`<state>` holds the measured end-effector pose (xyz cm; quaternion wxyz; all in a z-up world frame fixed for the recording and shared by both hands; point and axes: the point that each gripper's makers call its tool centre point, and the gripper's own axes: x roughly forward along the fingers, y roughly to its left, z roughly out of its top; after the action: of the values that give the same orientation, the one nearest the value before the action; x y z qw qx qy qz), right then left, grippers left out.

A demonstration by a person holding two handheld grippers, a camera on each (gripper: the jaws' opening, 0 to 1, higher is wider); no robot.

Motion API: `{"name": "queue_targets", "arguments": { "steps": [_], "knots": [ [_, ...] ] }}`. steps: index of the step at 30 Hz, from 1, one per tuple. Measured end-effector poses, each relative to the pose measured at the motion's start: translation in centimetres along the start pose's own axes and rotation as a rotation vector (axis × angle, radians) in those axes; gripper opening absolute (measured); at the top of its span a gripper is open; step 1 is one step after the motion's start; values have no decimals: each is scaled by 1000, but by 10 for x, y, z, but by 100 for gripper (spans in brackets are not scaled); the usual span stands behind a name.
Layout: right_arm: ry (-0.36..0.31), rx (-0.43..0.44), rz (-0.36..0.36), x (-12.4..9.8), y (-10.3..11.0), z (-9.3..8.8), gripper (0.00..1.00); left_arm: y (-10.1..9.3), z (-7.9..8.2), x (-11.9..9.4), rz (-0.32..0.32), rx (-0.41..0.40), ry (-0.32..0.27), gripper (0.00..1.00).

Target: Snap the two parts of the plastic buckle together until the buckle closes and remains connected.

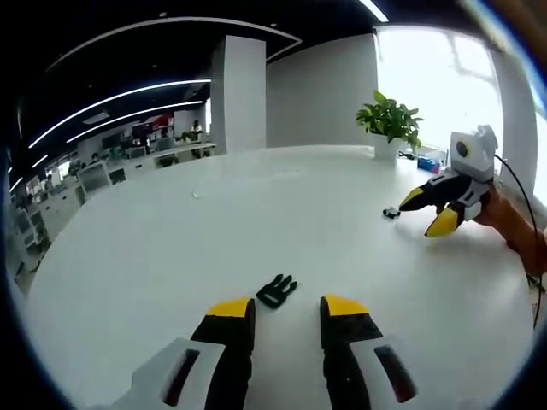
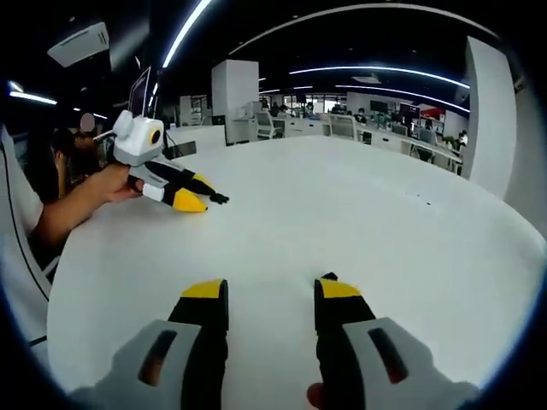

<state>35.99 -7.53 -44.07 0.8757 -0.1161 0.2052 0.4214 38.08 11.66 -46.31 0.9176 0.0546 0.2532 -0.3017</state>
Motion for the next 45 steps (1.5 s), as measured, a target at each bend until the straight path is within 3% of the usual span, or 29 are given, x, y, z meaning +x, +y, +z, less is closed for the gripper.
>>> {"name": "queue_targets", "arguments": {
  "steps": [45],
  "knots": [
    [-44,21,-46,-16,-16,6,40,-11,3,7,-13,34,34,28]
  ]
}}
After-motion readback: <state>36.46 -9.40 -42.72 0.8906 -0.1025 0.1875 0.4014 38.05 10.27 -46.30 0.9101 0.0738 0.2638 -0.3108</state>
